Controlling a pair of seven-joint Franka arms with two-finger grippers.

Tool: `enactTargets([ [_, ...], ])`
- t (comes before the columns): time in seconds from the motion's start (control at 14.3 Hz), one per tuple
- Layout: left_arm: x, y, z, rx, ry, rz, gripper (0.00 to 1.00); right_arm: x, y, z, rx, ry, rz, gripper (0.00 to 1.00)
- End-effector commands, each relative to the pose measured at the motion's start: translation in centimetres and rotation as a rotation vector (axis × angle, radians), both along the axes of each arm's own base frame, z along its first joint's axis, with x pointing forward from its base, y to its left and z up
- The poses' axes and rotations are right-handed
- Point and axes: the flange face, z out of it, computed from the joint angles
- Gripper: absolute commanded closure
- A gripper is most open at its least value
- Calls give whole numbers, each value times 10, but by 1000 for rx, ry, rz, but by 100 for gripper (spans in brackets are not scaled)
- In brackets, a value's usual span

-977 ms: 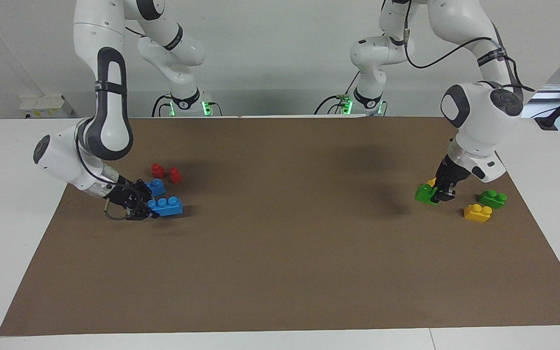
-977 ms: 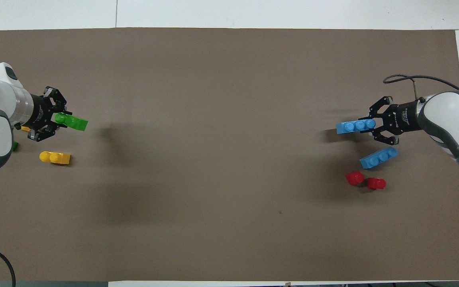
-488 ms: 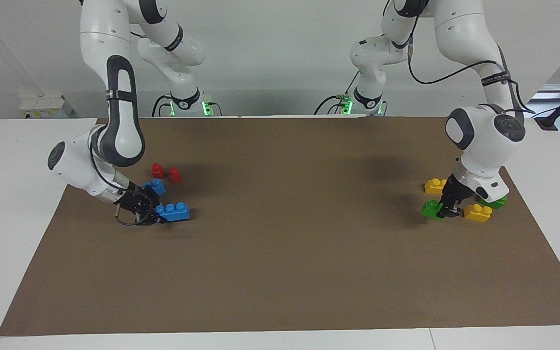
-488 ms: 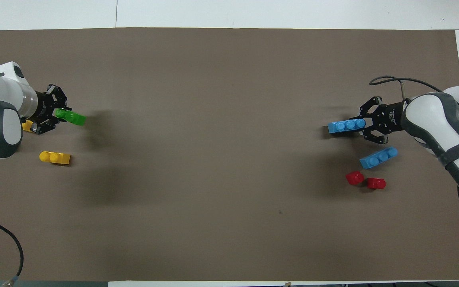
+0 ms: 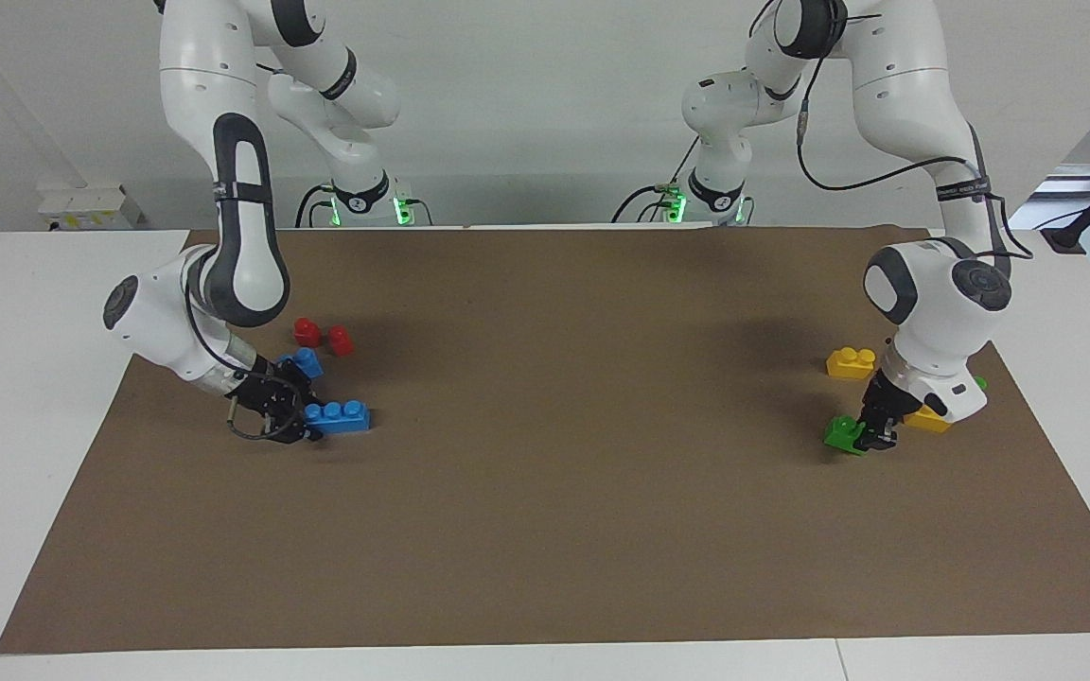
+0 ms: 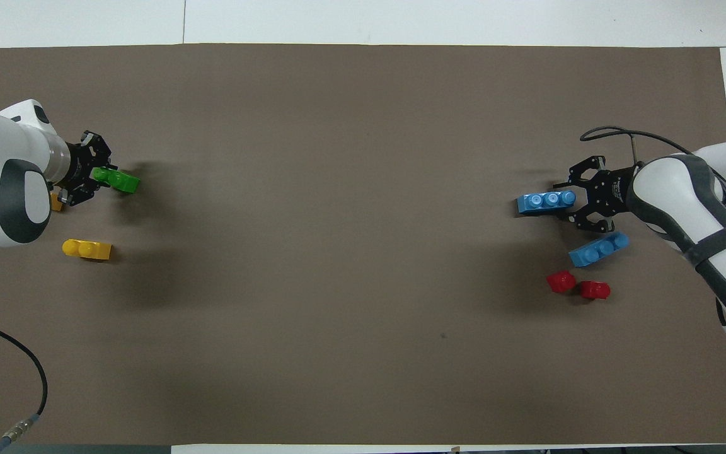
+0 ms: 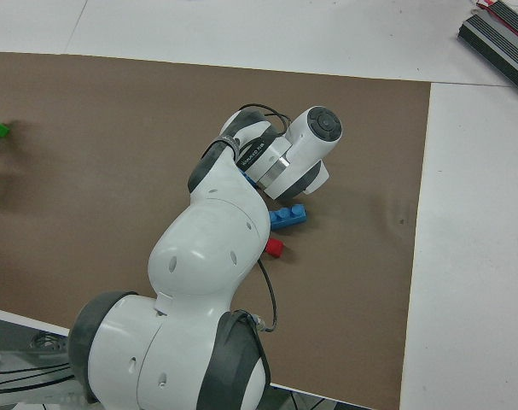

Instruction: Remove green block with left arm and hold with right

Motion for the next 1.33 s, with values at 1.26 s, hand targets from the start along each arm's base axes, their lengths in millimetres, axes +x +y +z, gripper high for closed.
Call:
enactTargets([
  [1.26, -23, -39, 182, 98, 44, -609, 0, -48, 53, 316, -342, -242, 1187, 0],
])
